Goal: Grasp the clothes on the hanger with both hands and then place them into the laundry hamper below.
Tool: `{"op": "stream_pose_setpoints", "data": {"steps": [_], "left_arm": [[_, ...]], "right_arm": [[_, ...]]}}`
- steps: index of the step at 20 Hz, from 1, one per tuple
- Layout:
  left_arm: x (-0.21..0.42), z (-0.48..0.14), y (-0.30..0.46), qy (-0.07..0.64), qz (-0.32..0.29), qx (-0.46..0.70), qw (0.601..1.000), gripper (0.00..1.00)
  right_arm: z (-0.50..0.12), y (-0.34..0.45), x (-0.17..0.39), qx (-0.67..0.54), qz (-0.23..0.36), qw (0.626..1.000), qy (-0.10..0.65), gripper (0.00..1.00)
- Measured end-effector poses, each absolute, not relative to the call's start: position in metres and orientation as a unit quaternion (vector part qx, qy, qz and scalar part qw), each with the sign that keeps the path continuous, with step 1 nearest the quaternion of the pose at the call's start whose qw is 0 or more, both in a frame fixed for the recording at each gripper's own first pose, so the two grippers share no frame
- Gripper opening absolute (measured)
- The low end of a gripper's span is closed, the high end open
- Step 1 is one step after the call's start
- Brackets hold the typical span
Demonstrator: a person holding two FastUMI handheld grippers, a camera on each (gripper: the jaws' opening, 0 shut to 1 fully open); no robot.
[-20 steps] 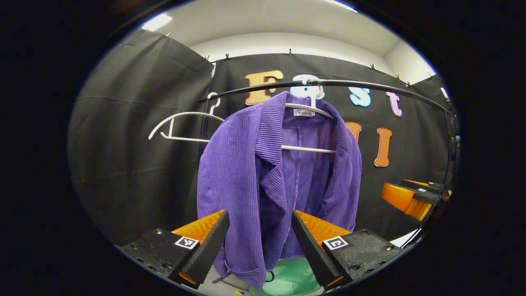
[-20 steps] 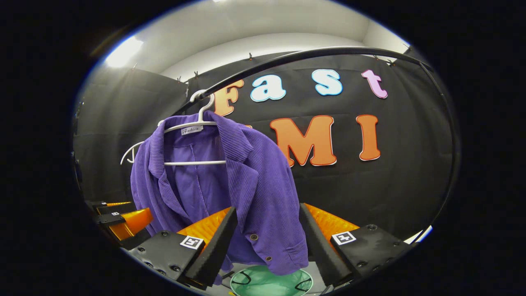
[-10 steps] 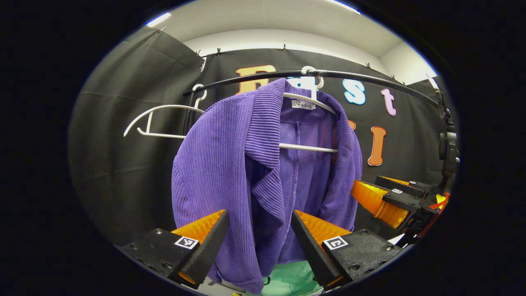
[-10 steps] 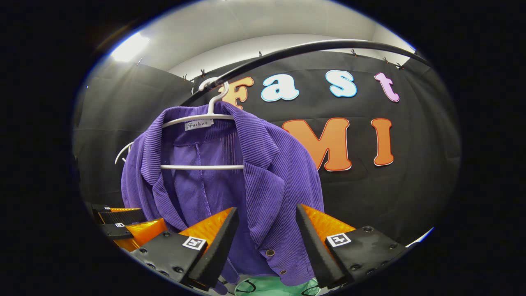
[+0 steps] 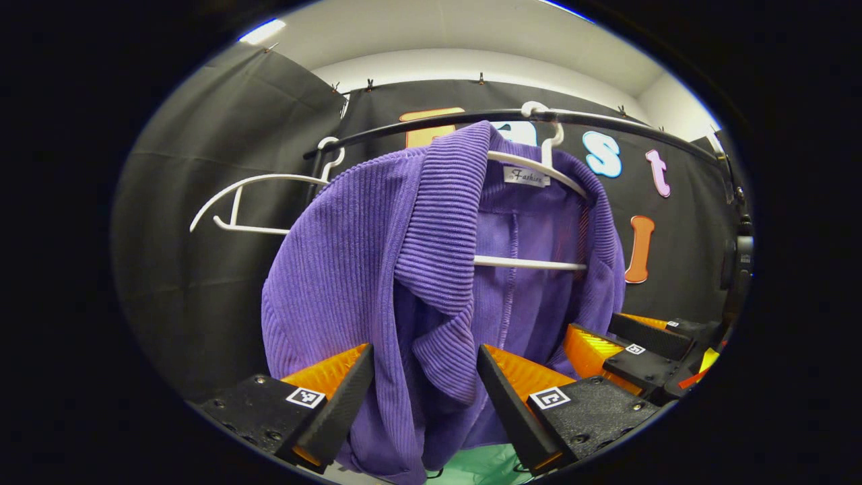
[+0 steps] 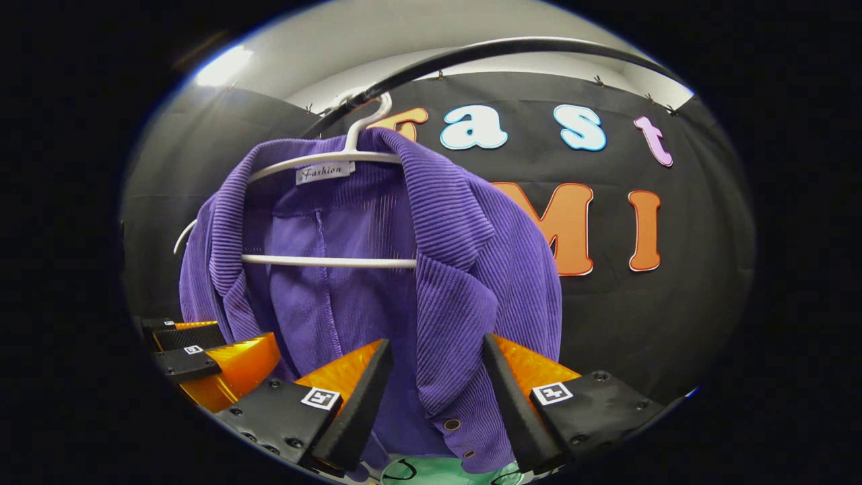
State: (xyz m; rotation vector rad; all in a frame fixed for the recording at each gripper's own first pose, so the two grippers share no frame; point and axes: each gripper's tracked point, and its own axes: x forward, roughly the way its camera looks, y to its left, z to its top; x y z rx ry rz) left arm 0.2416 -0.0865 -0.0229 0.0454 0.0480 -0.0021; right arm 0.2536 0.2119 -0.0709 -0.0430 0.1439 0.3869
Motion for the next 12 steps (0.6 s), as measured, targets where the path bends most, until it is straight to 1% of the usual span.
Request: {"op": "stream_pose_setpoints", "data": {"steps": [2, 3, 4, 5, 6, 7, 8, 9, 10, 11, 12], "left_arm": [[0.249, -0.023, -0.079, 0.020, 0.014, 0.035, 0.999, 0.91], [0.251, -0.024, -0.075, 0.019, 0.024, 0.040, 0.999, 0.90], [0.253, -0.023, -0.073, 0.018, 0.030, 0.041, 0.999, 0.89], [0.257, -0.023, -0.069, 0.016, 0.036, 0.042, 0.998, 0.88], [0.258, -0.022, -0.067, 0.015, 0.040, 0.044, 0.998, 0.87], [0.259, -0.022, -0.064, 0.013, 0.044, 0.050, 0.998, 0.81], [0.260, -0.021, -0.062, 0.011, 0.045, 0.056, 0.997, 0.78], [0.261, -0.021, -0.060, 0.011, 0.043, 0.058, 0.997, 0.77], [0.261, -0.021, -0.057, 0.009, 0.044, 0.057, 0.997, 0.70], [0.260, -0.020, -0.056, 0.008, 0.039, 0.053, 0.998, 0.57], [0.262, -0.020, -0.061, 0.009, 0.019, 0.046, 0.999, 0.44]], "right_arm": [[-0.077, 0.212, 0.262, -0.019, 0.188, 0.979, 0.078, 0.75], [-0.080, 0.212, 0.270, -0.017, 0.185, 0.979, 0.080, 0.82], [-0.081, 0.213, 0.276, -0.010, 0.185, 0.979, 0.081, 0.76], [-0.085, 0.212, 0.280, -0.003, 0.184, 0.979, 0.087, 0.76], [-0.086, 0.211, 0.284, 0.008, 0.184, 0.979, 0.089, 0.61], [-0.084, 0.211, 0.288, 0.021, 0.187, 0.978, 0.092, 0.62], [-0.084, 0.210, 0.291, 0.033, 0.190, 0.977, 0.096, 0.52], [-0.082, 0.209, 0.294, 0.046, 0.195, 0.975, 0.100, 0.39], [-0.080, 0.207, 0.293, 0.060, 0.205, 0.971, 0.106, 0.27], [-0.079, 0.206, 0.292, 0.072, 0.216, 0.968, 0.109, 0.20], [-0.074, 0.207, 0.291, 0.087, 0.236, 0.962, 0.110, 0.14]]}}
